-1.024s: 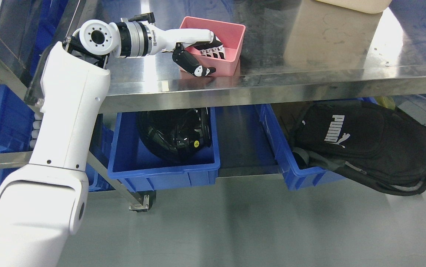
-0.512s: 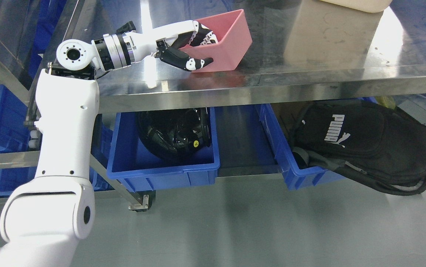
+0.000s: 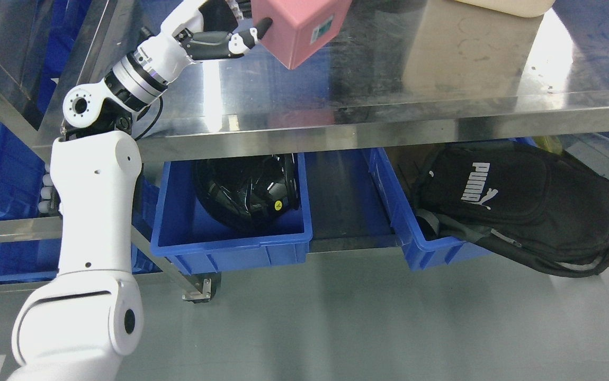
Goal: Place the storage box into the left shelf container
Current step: 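Lift the pink box off the shelf and pull it toward the robot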
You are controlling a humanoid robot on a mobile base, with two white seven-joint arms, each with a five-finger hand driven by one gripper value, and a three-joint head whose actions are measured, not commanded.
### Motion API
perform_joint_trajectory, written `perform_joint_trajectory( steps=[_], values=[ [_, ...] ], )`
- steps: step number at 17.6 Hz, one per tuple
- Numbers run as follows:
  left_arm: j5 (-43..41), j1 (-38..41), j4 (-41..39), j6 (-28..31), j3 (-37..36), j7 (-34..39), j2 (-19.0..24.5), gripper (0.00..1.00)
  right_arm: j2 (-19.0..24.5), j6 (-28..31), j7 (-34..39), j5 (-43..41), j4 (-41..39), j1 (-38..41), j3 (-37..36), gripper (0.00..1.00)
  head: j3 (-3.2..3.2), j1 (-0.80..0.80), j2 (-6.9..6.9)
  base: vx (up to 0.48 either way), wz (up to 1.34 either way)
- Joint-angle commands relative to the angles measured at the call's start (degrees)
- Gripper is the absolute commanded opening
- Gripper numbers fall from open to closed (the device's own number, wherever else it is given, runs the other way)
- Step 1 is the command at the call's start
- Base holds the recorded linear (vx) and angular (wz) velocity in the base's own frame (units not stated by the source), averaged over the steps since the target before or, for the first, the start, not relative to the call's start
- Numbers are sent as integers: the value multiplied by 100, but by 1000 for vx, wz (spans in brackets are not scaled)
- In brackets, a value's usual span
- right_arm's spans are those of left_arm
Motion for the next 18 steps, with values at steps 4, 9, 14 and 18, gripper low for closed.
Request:
perform_joint_trajectory(
  steps=[4,9,14,18],
  values=[
    [1100,2325,-3536,-964,-1612,3450,51,2,-100,-1,2,9,-100,53,-26,100,0,0,0,0,0],
    [872,3495,-4031,-1360,-2907,4491,51,3,-100,-1,2,9,-100,53,-26,100,0,0,0,0,2],
    [863,3962,-4136,-1667,-2925,4457,51,3,-100,-1,2,9,-100,53,-26,100,0,0,0,-2,-7],
    [863,4235,-4136,-1738,-2838,4440,51,3,-100,-1,2,9,-100,53,-26,100,0,0,0,7,41]
  ],
)
